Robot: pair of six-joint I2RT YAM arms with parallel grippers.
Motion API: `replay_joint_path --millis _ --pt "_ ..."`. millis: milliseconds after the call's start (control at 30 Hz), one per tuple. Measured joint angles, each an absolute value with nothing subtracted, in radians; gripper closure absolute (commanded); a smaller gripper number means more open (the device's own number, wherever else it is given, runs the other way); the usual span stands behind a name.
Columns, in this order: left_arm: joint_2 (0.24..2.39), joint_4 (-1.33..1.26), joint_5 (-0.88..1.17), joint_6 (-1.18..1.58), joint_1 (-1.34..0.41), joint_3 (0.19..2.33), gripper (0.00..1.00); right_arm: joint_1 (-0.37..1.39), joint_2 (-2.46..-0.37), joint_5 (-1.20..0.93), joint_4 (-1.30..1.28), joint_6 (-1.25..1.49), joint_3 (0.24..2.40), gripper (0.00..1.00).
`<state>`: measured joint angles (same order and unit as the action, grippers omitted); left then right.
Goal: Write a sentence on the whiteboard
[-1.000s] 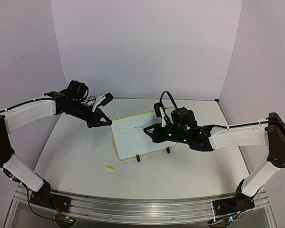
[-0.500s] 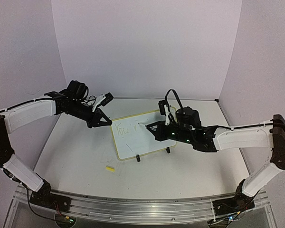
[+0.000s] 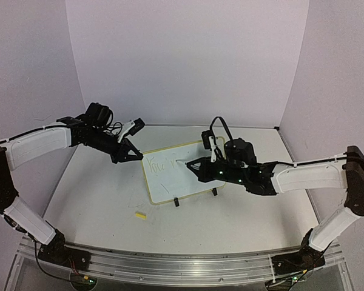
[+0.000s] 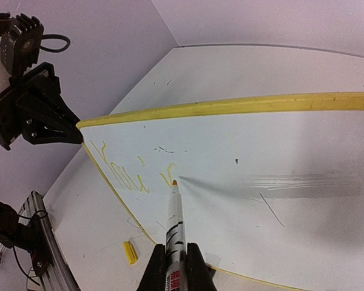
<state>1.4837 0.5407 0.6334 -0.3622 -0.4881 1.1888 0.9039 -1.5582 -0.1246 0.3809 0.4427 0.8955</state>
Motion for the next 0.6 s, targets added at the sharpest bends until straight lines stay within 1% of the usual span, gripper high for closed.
replay_joint_path --millis 600 --pt "1.484 0.541 0.633 -0.358 -0.488 1.189 1.00 0.902 -1.576 -0.080 0.377 0.458 0.896 1.00"
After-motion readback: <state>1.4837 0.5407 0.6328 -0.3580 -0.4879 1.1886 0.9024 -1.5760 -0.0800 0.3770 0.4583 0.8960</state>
